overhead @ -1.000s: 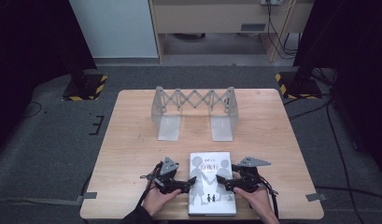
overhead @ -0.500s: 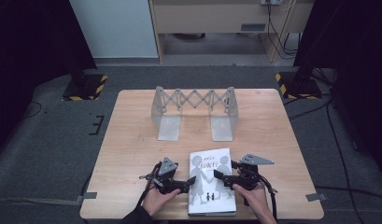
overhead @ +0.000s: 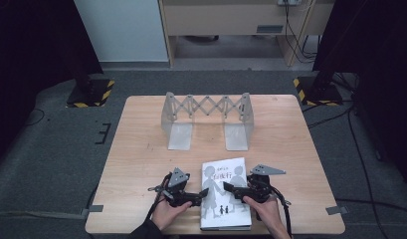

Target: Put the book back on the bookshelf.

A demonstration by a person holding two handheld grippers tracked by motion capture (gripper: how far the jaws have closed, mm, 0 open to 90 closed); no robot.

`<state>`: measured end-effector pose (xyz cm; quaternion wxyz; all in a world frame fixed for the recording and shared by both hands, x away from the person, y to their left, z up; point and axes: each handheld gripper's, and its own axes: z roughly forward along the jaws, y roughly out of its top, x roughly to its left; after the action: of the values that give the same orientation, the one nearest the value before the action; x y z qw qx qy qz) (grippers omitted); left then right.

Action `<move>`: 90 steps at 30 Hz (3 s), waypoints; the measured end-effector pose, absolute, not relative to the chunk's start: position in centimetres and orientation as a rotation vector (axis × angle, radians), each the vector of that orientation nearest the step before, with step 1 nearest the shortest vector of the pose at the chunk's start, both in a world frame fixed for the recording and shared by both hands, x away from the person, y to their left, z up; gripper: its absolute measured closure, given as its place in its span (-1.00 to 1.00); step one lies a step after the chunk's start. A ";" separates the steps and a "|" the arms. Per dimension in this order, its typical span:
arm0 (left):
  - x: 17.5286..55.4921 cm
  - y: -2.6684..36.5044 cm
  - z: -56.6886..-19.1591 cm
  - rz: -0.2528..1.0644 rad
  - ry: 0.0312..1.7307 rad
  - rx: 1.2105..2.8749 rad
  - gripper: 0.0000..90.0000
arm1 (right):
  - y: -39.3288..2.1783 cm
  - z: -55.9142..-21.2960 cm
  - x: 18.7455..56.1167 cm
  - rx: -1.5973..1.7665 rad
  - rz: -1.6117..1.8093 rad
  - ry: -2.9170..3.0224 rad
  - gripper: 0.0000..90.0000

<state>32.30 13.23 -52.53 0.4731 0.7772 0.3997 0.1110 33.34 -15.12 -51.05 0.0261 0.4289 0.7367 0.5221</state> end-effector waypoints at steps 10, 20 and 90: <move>32.4 13.3 -52.7 0.284 0.973 1.897 -0.96 | -14.7 -51.5 33.5 1.360 1.614 2.283 -0.20; 32.6 13.5 -52.6 0.255 0.966 1.892 -0.82 | -15.3 -51.5 34.0 1.443 1.631 2.276 0.13; 33.3 12.1 -54.6 -0.209 0.993 1.746 -0.95 | -16.5 -50.4 34.1 1.278 1.632 2.291 -0.08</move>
<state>33.30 12.15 -54.60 0.5322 0.7319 0.4164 -0.0875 34.10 -16.45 -50.45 0.0262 0.4136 0.7412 0.5281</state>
